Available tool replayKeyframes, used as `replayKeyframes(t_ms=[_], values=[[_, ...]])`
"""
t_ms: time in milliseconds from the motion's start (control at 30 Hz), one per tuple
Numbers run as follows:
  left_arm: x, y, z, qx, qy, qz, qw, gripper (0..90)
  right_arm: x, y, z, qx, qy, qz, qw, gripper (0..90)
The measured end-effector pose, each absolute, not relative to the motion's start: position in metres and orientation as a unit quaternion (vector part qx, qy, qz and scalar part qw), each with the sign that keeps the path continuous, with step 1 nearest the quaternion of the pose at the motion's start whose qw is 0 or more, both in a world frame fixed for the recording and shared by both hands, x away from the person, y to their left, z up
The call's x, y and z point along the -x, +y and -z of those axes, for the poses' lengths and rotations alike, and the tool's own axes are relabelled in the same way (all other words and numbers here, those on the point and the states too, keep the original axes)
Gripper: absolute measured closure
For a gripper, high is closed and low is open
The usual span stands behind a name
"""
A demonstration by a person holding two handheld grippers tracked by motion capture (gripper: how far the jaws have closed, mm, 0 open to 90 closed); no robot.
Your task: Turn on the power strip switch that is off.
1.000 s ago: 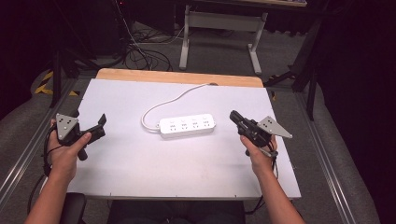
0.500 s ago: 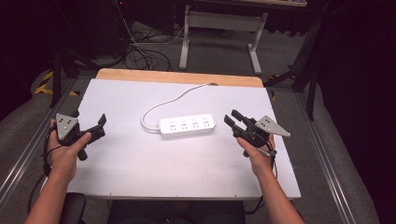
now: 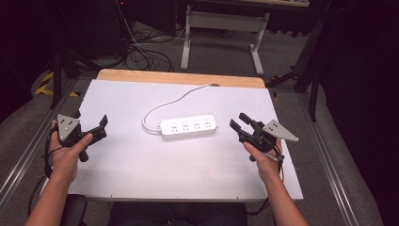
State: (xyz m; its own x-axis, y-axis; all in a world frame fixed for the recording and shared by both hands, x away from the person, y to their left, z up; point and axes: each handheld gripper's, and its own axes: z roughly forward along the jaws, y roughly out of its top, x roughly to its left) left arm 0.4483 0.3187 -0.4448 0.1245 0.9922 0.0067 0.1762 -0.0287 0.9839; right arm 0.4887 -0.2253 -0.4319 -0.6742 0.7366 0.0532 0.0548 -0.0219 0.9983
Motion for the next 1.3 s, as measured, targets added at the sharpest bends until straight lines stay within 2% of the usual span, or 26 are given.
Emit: replayKeyframes(t_ms=[133, 233, 333, 467, 667, 800, 1300], values=[[-0.4485, 0.3192, 0.4449, -0.578, 0.506, -0.426, 0.478, 8.4, -0.4869, -0.2276, 0.4314, -0.304, 0.646, -0.647, 0.266, 49.5], [-0.4486, 0.3193, 0.4449, -0.577, 0.507, -0.425, 0.479, 8.5, -0.4869, -0.2271, 0.4312, -0.301, 0.644, -0.651, 0.265, 45.8], [-0.4490, 0.3191, 0.4450, -0.578, 0.507, -0.425, 0.479, 8.5, -0.4877, -0.2254, 0.4322, -0.304, 0.646, -0.647, 0.265, 37.0], [-0.4494, 0.3186, 0.4449, -0.580, 0.505, -0.425, 0.478, 8.5, -0.4880, -0.2242, 0.4327, -0.312, 0.645, -0.646, 0.263, 30.9], [-0.4495, 0.3183, 0.4449, -0.580, 0.505, -0.424, 0.477, 8.5, -0.4898, -0.2249, 0.4340, -0.316, 0.646, -0.640, 0.270, 16.1], [-0.4497, 0.3181, 0.4449, -0.580, 0.505, -0.424, 0.478, 8.5, -0.4916, -0.2218, 0.4365, -0.311, 0.656, -0.631, 0.272, 2.5], [-0.4497, 0.3173, 0.4448, -0.579, 0.505, -0.423, 0.479, 8.5, -0.4914, -0.2240, 0.4368, -0.310, 0.653, -0.636, 0.269, 1.5]])
